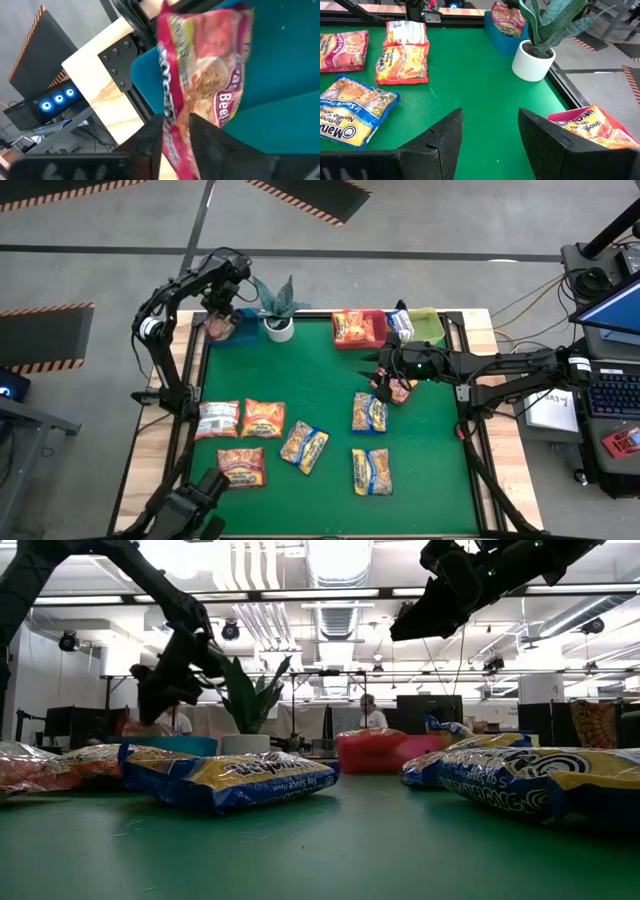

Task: Sort Maruchan noodles
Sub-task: Put the red noodle pack into the blue bin, then put the blue noodle pack into the yellow bin

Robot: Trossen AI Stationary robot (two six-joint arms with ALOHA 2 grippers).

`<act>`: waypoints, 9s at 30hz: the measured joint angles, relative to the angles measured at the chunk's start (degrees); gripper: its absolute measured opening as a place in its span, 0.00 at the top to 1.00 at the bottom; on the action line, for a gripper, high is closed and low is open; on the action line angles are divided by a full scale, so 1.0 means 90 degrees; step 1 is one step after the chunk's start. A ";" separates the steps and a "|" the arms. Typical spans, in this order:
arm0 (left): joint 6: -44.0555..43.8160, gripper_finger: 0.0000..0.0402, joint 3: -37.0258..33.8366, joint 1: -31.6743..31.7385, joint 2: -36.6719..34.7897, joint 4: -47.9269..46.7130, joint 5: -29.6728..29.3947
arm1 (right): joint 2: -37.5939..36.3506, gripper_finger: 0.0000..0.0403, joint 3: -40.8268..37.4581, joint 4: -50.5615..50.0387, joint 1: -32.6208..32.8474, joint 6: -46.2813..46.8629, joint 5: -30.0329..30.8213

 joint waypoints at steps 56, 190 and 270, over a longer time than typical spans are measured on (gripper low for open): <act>0.0855 0.69 -0.4605 -0.7740 -0.4073 0.8296 0.0217 | 0.0639 0.55 -0.0241 -0.3498 0.0406 0.6296 -0.2731; 0.2073 0.91 -0.5095 -0.7470 -0.3795 1.0148 0.0521 | 0.0674 0.98 0.0776 -0.1195 0.0009 0.4138 0.0072; 0.2572 0.91 -0.5136 -0.7389 -0.4282 0.9922 0.0523 | 0.3747 0.88 0.3081 -0.5414 -0.4733 0.0379 0.1307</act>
